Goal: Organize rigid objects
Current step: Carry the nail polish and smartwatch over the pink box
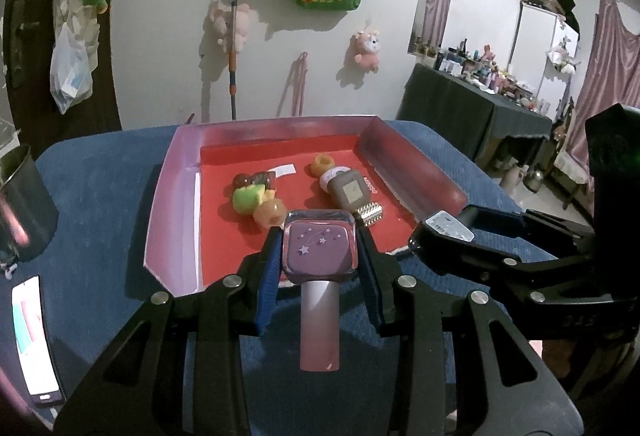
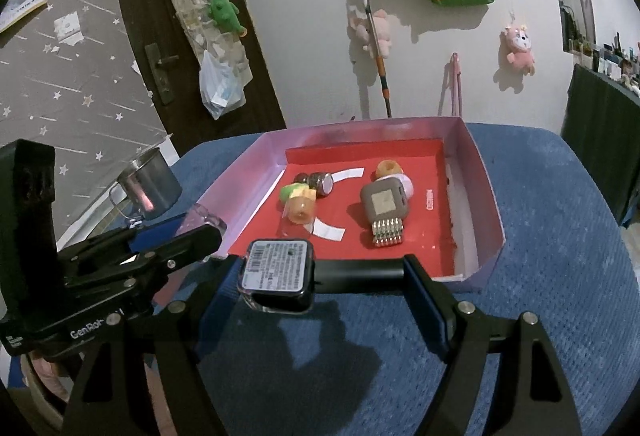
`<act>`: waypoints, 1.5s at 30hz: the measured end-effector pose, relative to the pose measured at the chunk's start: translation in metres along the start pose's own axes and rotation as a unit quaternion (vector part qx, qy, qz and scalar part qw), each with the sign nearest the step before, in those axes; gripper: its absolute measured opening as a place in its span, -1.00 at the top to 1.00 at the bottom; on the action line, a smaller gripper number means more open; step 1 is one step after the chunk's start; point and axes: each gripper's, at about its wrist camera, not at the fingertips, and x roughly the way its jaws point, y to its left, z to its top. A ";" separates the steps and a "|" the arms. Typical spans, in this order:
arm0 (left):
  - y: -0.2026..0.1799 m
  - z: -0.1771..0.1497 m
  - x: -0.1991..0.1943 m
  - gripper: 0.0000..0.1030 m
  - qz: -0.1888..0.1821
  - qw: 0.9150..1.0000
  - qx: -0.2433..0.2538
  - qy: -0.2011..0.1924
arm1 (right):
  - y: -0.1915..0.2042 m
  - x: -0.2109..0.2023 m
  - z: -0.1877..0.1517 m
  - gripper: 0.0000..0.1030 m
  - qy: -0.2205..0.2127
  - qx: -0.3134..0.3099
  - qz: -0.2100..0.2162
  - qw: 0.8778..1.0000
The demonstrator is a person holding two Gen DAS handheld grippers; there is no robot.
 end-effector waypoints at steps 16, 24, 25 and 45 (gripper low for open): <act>0.011 0.010 0.037 0.34 -0.013 0.999 -0.004 0.041 | -0.015 0.028 0.018 -0.56 0.031 0.006 -0.003 1.000; 0.020 0.006 0.055 0.34 -0.024 0.997 -0.014 0.073 | -0.023 0.051 0.018 -0.56 0.062 0.017 -0.005 0.998; 0.021 0.006 0.058 0.34 -0.025 0.997 -0.015 0.077 | -0.024 0.054 0.017 -0.56 0.065 0.018 -0.005 0.998; 0.026 0.003 0.087 0.34 -0.037 0.991 -0.020 0.125 | -0.039 0.084 0.011 -0.56 0.110 0.032 -0.009 0.993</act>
